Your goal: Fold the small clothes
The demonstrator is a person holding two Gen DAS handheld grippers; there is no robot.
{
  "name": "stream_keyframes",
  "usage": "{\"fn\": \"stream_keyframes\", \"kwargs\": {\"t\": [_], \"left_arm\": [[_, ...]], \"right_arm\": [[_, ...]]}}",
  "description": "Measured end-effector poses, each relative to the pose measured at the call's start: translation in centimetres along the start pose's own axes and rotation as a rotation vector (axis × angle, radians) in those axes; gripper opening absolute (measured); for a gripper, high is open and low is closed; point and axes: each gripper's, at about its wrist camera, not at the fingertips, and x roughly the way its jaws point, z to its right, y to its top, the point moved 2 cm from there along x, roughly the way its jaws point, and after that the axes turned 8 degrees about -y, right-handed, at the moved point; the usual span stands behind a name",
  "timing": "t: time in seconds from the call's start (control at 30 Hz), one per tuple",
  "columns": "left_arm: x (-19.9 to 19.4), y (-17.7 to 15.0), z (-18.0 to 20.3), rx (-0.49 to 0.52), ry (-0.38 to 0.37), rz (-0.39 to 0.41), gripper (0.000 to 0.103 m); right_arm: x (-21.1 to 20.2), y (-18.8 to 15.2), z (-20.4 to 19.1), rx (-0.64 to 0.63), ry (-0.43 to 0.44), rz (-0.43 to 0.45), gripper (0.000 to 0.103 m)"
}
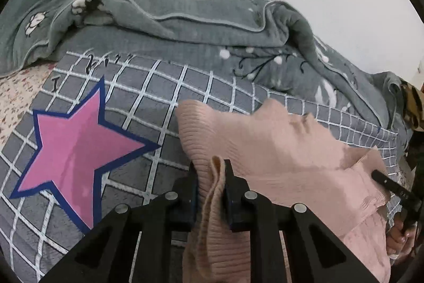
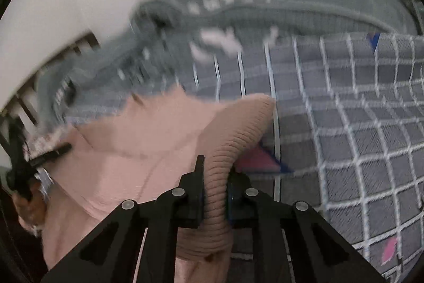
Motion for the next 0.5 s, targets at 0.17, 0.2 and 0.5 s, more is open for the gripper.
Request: {"fn": "stream_keyframes", "kwargs": {"t": [0.17,0.2,0.5], "left_arm": [[1.0,-1.0,-0.4,-0.004,0.086,-0.051,0.045],[0.5,-1.1,-0.6,-0.015,0.094,-0.047,0.050],[-5.6,-4.4,-0.9,-0.020,0.128,0.014,0.055]], "right_arm": [[2.0,-0.7,0.0,-0.025,-0.123,-0.104,0.023],[1.5,-0.8,0.0,-0.034,-0.153,-0.086,0.034],[-7.6,-3.4,0.0,-0.053,-0.156,0.023,0.057]]}}
